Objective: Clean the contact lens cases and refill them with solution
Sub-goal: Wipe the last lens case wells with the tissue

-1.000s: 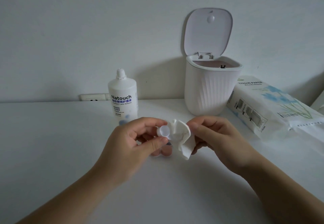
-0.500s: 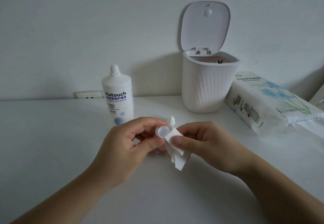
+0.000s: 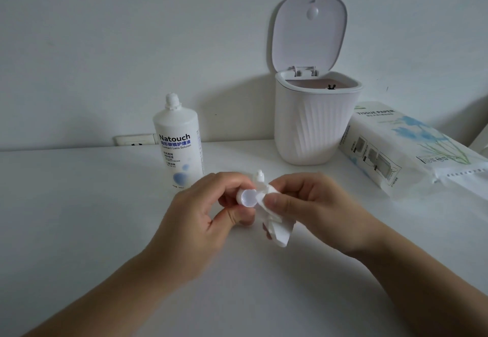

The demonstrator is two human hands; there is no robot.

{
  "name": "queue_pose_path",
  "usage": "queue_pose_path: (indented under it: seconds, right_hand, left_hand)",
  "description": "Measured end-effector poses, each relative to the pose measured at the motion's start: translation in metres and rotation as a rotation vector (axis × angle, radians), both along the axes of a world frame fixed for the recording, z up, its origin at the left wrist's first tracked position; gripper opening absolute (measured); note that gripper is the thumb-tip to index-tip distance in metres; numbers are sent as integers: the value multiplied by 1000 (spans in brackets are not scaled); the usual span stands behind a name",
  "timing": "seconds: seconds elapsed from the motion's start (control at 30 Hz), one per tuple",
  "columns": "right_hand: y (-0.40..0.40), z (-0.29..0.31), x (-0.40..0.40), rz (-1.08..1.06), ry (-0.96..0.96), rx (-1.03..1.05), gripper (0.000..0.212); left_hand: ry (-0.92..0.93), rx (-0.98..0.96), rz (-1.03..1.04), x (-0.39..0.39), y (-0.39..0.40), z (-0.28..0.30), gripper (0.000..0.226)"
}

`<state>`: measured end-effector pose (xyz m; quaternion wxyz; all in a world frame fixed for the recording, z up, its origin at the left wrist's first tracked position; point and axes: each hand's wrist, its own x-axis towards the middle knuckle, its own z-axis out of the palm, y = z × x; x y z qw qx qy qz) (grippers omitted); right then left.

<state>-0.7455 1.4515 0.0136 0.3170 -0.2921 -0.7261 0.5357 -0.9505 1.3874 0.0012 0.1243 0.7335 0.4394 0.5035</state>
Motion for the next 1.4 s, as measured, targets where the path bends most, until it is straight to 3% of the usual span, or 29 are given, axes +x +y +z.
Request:
queue_pose_path:
  seconds: [0.13,0.3,0.43,0.57,0.77,0.87,0.97,1.13,1.4]
  right_hand:
    - [0,2,1,-2,79,-41,20]
    - [0,4,5,50,-142,-19,20]
    - [-3,2,4,71,-251,32,36]
    - [-4,1,4,39,-199,58,33]
    - [-3,0,3,10,94,-49,23]
    - [-4,1,1,36,78,-68,18]
    - [-1,1,4,36,-73,-27,18]
    - [-2,-5,3,97,-267,60,24]
    - [1,-2,2,-70,-92,93,16]
  left_hand:
    - [58,81,98,8,-1,-6,20]
    - [58,13,-7,0,3,-3,20]
    - [82,-56,-117,-1,4,-1,15]
    - [134,83,-31,0,4,-1,10]
    - [214,325,150,3,-2,0,15]
    - [177,240,141,4,-3,-1,17]
    - [68,36,44,2,-1,2,19]
    - [114,-54,-114,0,1,4,29]
    - [-100,-80,98,1,2,4,23]
